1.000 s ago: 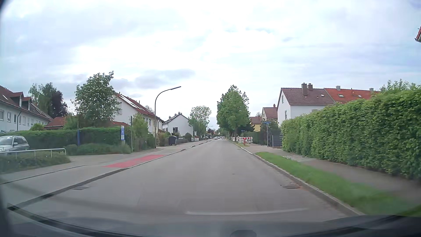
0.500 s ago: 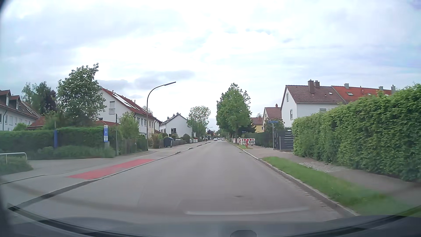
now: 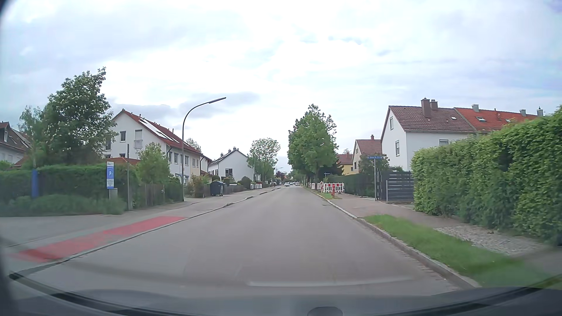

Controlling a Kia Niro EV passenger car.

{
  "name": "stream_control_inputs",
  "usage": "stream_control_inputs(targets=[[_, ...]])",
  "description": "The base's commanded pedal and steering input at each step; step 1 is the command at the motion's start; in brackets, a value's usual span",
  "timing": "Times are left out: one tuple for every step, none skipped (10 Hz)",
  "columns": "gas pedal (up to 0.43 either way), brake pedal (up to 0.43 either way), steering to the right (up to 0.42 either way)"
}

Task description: Follow the waypoints while adhering to traffic rules and regulations

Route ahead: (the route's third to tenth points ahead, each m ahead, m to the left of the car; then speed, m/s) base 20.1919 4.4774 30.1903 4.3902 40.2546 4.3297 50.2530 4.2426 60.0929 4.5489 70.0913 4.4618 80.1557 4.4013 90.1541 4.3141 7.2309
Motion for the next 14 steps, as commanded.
stream_control_inputs(targets=[[0.157, 0.000, -0.002], [0.157, 0.000, -0.004], [0.157, 0.000, -0.007], [0.157, 0.000, -0.008], [0.157, 0.000, -0.008], [0.157, 0.000, -0.006], [0.157, 0.000, -0.004], [0.157, 0.000, -0.004], [0.157, 0.000, -0.006], [0.157, 0.000, -0.006], [0.157, 0.000, -0.006], [0.157, 0.000, -0.005], [0.157, 0.000, -0.004], [0.157, 0.000, -0.004]])
